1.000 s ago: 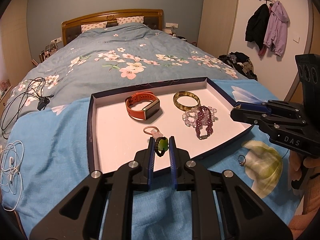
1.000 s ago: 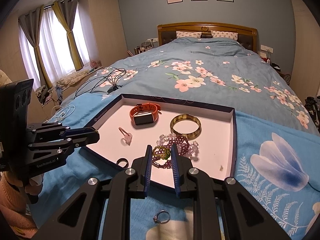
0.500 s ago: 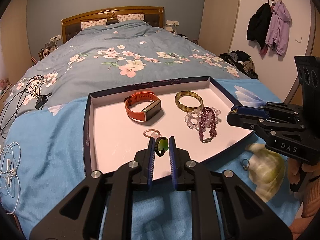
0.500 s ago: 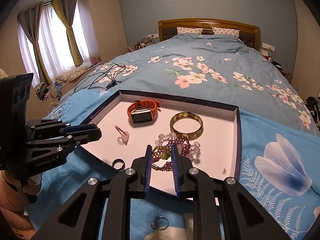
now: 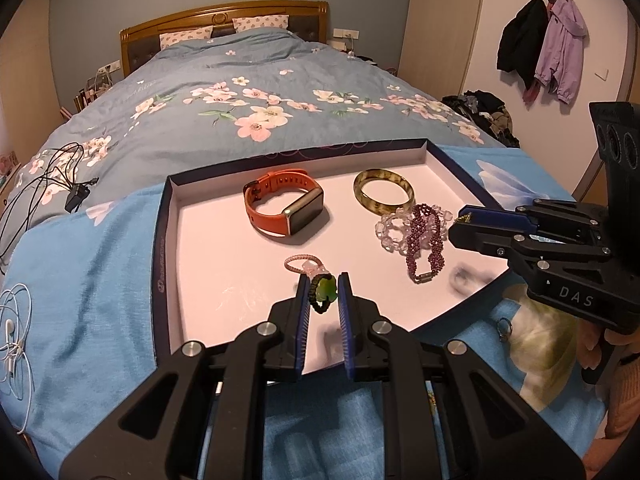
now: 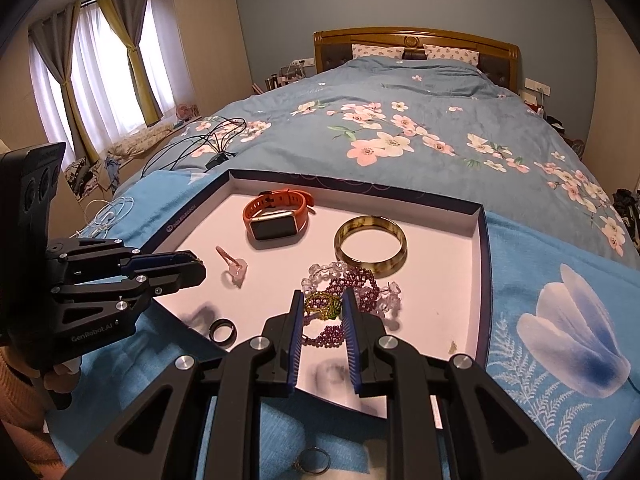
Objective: Organize jewelry
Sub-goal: 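Lower and release the green-stone ring with the left tool while the right tool releases the gold ring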
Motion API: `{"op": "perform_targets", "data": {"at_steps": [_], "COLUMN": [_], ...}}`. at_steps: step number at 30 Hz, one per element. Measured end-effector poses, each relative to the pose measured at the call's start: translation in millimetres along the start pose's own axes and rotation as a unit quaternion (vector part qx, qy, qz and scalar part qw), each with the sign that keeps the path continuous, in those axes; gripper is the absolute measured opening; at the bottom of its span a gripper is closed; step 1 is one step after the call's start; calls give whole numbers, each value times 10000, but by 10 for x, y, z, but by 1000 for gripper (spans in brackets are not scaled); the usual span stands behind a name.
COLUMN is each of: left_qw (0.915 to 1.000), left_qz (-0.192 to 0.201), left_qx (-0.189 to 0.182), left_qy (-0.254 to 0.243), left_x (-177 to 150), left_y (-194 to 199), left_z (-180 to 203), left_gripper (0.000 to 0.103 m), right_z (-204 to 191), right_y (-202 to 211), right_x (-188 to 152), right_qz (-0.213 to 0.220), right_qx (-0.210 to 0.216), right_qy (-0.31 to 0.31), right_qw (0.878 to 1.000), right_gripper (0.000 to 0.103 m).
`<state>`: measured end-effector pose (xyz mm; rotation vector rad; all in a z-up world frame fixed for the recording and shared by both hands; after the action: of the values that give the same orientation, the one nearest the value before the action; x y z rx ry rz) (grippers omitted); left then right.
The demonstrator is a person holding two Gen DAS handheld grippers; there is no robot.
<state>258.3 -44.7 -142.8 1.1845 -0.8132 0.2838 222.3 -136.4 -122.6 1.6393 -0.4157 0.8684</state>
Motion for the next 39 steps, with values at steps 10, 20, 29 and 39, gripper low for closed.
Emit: {"op": "perform_targets", "data": {"at_steps": [10,20,29,39], "left_qw": [9998,9994,9992,9998], "left_qz": [-185,-330,-336,22], "left_qx": [-11,27,49,30], "left_qy": [16,92,223,185], "left_x": [-5,58,102,191], "left_y": [-162,-344,-411,-209], "left_z": [-23,-74,-146,-118], "left_gripper": [14,14,14,30], "right_z": [-9,11,28,61], "right_y": [-134,-272,-335,-305], "right_x": [-32,-31,-53,-48], "right_qz": [-162,-299,-359,-304], "right_qx": [10,-46,-114,-136], "right_qy": [25,20,19,-61], "right_qw": [9999,9995,9993,9994], "right_gripper": [18,19,20,23]}}
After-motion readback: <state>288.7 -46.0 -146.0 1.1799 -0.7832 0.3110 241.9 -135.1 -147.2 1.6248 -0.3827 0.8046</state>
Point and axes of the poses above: each gripper's, at about its wrist camera, not at the fingertips, and y roughly against the way its jaws point, z to its right, x to its top, the point moved 9 cm from there along -y, roughly the way its jaws point, and after that the axes turned 6 degrees about -x, right-handed, at the moved point
